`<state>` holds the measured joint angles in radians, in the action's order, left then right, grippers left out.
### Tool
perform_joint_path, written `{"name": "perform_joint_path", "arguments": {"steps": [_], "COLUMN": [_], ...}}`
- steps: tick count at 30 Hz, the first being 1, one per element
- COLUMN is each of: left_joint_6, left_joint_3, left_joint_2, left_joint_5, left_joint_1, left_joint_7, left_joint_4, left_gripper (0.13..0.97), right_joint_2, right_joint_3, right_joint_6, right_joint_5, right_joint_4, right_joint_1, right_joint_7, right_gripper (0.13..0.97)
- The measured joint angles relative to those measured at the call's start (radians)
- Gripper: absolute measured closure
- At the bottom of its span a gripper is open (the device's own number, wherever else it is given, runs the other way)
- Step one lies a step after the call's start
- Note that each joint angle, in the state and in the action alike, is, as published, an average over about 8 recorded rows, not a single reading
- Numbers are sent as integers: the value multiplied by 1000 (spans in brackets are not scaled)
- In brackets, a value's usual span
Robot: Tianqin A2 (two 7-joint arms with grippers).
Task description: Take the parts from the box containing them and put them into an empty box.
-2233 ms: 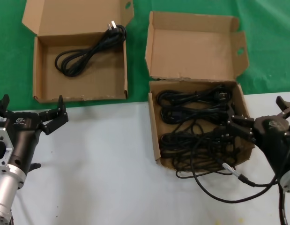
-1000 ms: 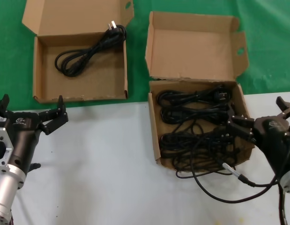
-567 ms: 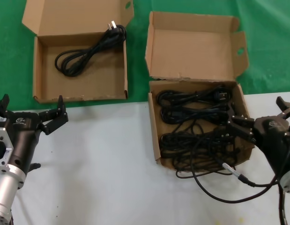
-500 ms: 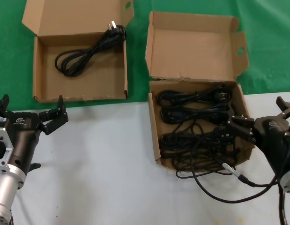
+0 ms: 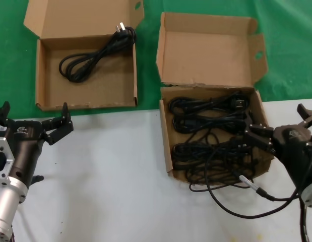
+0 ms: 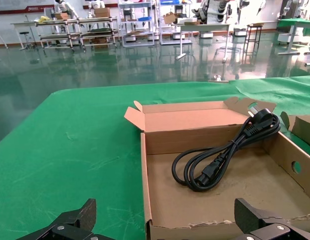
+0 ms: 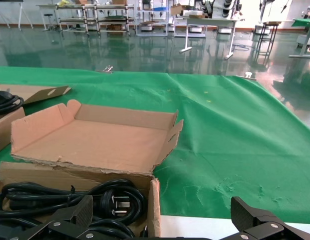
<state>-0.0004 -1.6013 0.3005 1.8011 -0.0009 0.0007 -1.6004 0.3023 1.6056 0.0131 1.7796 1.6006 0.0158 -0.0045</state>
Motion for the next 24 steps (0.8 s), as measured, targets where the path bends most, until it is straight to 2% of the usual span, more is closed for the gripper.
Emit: {"name": "perform_joint_path", "arguments": {"steps": [24], "left_joint_6": [0], "left_joint_3": [0], "left_joint_2": [0], "left_joint_5": [0], "left_joint_1": [0], "left_joint_7": [0], "left_joint_4": [0], "left_gripper": [132], "right_joint_2": [0], "right_joint_3": [0], "right_joint_6": [0], "right_joint_5": [0], "right_joint_4": [0], "right_joint_1": [0], "right_joint_7": [0], "right_gripper": [129]}}
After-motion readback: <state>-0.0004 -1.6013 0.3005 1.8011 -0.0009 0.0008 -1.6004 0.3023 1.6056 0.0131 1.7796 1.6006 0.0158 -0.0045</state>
